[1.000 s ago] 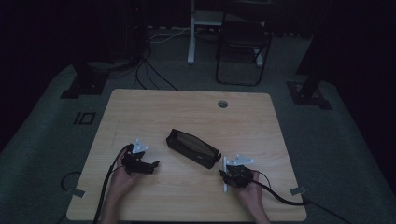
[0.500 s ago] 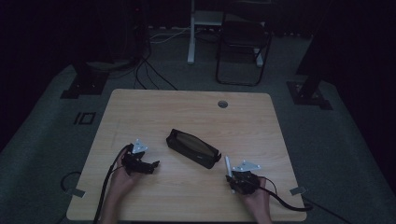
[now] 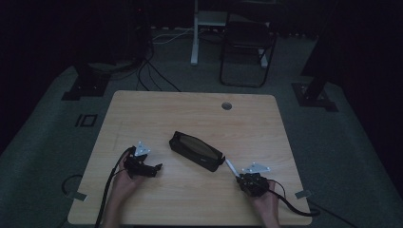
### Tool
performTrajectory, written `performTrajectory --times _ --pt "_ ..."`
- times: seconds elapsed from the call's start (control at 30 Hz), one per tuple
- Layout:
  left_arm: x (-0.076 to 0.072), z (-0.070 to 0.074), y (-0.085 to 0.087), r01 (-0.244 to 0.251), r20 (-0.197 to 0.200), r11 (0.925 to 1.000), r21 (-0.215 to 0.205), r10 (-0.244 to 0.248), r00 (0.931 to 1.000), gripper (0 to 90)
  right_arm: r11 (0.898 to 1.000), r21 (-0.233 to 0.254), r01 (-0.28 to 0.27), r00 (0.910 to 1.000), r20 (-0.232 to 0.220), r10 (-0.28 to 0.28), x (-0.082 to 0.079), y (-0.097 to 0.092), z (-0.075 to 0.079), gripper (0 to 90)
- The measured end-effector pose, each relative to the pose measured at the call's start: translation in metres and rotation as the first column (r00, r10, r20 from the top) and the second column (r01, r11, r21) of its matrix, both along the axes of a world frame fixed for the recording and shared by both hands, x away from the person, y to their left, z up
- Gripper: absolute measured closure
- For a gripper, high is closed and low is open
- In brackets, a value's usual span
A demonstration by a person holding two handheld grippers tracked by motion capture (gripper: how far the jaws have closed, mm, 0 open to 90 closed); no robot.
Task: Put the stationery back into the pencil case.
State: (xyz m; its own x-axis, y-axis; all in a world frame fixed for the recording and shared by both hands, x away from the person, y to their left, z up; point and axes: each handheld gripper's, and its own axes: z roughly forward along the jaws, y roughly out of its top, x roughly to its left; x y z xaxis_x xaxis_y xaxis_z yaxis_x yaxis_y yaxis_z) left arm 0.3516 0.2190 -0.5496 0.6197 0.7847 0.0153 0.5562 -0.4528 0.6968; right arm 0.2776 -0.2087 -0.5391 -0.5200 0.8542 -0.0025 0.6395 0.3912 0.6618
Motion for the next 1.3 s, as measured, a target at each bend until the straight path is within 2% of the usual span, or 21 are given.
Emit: performTrajectory --times 0.2,0.33,0.6,0.8,1.07,1.3 --pt "0.000 0.000 0.000 0.000 0.000 1.0000 0.000 0.000 1.0000 7.1 1.000 0.000 -0.017 0.9998 -0.011 0.017 -0.002 -0.005 0.001 78.4" --pt "0.000 0.000 0.000 0.000 0.000 1.0000 -0.001 0.000 1.0000 7.1 1.000 0.000 -0.016 0.9999 -0.002 0.016 -0.002 -0.005 0.000 78.9" --pt "0.000 0.000 0.000 -0.001 0.000 1.0000 -0.001 0.001 1.0000 7.1 1.000 0.029 -0.009 0.9999 -0.006 0.010 -0.001 -0.008 0.000 79.0" --pt "0.000 0.000 0.000 0.000 0.000 1.0000 -0.001 0.000 1.0000 7.1 0.999 0.045 -0.021 0.9997 0.011 0.021 -0.002 -0.008 0.006 79.0" --pt "0.000 0.000 0.000 -0.001 0.000 1.0000 -0.001 0.001 1.0000 7.1 0.997 0.073 -0.013 0.9994 0.032 0.010 -0.003 -0.014 0.015 79.0" --pt "0.000 0.000 0.000 -0.001 0.000 1.0000 -0.001 0.001 1.0000 7.1 0.997 0.073 -0.017 0.9989 0.045 0.014 -0.004 -0.015 0.022 79.0"
